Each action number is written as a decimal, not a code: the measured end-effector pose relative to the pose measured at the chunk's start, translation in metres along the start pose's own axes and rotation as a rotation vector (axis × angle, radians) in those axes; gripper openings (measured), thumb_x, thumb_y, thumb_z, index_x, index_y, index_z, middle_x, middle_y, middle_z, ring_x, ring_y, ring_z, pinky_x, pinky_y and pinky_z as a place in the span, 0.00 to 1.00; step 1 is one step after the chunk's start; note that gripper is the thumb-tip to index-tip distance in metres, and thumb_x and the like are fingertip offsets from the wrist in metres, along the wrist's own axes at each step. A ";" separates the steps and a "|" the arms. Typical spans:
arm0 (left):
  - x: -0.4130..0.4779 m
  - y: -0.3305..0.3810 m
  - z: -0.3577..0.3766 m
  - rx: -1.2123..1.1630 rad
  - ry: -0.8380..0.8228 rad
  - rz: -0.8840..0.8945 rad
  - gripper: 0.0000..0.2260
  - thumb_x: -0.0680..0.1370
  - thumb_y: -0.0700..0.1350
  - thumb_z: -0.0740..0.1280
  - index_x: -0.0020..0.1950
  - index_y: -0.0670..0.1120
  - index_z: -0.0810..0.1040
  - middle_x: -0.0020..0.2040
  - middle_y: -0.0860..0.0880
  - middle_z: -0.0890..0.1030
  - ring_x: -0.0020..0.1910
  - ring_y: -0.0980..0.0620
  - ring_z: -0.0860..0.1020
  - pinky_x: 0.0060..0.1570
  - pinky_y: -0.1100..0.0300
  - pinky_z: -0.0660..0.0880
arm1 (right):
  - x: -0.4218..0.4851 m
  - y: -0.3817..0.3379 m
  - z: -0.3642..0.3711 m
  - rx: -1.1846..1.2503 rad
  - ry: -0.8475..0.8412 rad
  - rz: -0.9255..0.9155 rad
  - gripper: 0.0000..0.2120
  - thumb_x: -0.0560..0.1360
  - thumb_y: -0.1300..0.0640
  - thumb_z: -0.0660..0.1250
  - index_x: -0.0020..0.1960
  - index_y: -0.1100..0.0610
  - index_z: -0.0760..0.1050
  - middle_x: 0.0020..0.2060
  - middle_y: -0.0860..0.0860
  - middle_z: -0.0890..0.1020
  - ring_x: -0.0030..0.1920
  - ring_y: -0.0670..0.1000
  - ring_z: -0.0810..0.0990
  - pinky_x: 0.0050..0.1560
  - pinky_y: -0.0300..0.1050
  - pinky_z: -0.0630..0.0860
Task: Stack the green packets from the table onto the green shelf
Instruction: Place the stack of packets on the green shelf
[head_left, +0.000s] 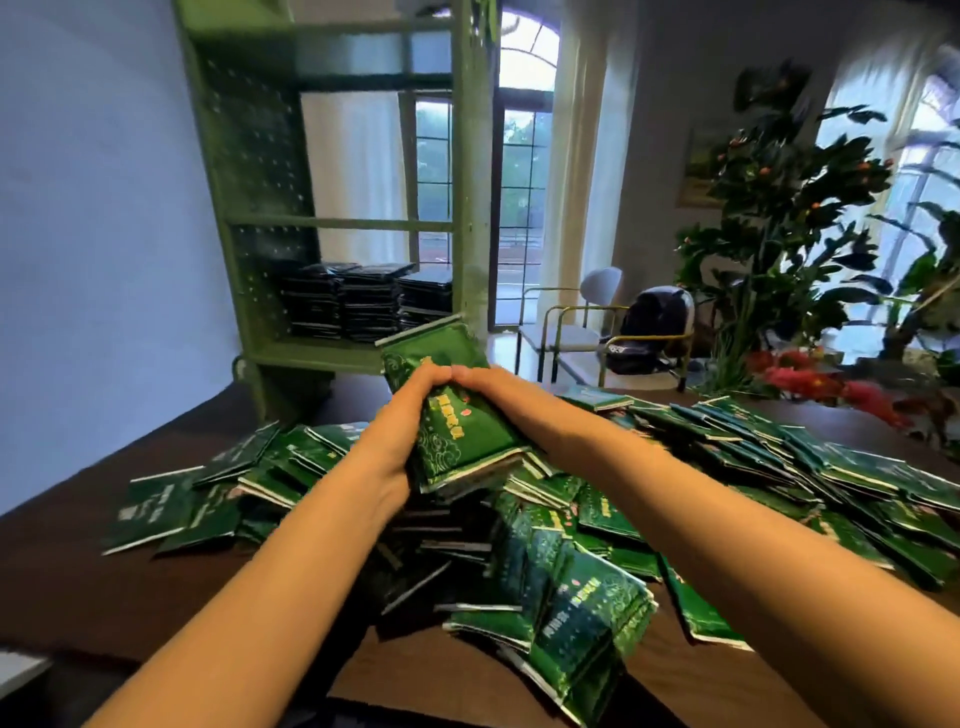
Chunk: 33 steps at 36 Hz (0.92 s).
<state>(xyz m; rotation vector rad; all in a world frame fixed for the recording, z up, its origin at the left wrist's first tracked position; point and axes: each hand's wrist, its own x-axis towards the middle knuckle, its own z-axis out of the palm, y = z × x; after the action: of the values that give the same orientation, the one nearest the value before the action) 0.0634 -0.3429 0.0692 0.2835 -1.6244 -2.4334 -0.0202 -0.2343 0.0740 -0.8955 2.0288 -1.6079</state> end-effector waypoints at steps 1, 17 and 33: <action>0.002 0.005 -0.006 -0.014 0.008 0.002 0.11 0.76 0.50 0.65 0.47 0.44 0.83 0.41 0.42 0.84 0.37 0.46 0.83 0.47 0.53 0.80 | 0.005 -0.002 0.006 -0.006 -0.031 0.005 0.33 0.67 0.36 0.69 0.65 0.55 0.73 0.55 0.54 0.82 0.54 0.54 0.82 0.60 0.54 0.76; 0.055 0.077 -0.084 -0.273 0.324 -0.039 0.16 0.74 0.57 0.66 0.47 0.45 0.81 0.41 0.42 0.84 0.42 0.43 0.81 0.42 0.50 0.77 | 0.113 -0.058 0.067 -0.076 -0.058 0.079 0.24 0.73 0.43 0.68 0.63 0.56 0.74 0.48 0.52 0.81 0.46 0.50 0.79 0.53 0.49 0.76; 0.110 0.096 -0.108 -0.237 0.487 -0.085 0.19 0.71 0.60 0.68 0.50 0.46 0.80 0.48 0.43 0.82 0.45 0.43 0.80 0.46 0.51 0.76 | 0.185 -0.051 0.093 0.176 0.053 0.251 0.48 0.54 0.39 0.76 0.69 0.57 0.66 0.56 0.57 0.80 0.49 0.56 0.83 0.44 0.53 0.82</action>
<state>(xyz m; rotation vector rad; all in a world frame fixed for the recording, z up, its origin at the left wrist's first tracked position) -0.0075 -0.5043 0.1125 0.8407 -1.1275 -2.3364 -0.0792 -0.4351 0.1133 -0.5180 1.9106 -1.6511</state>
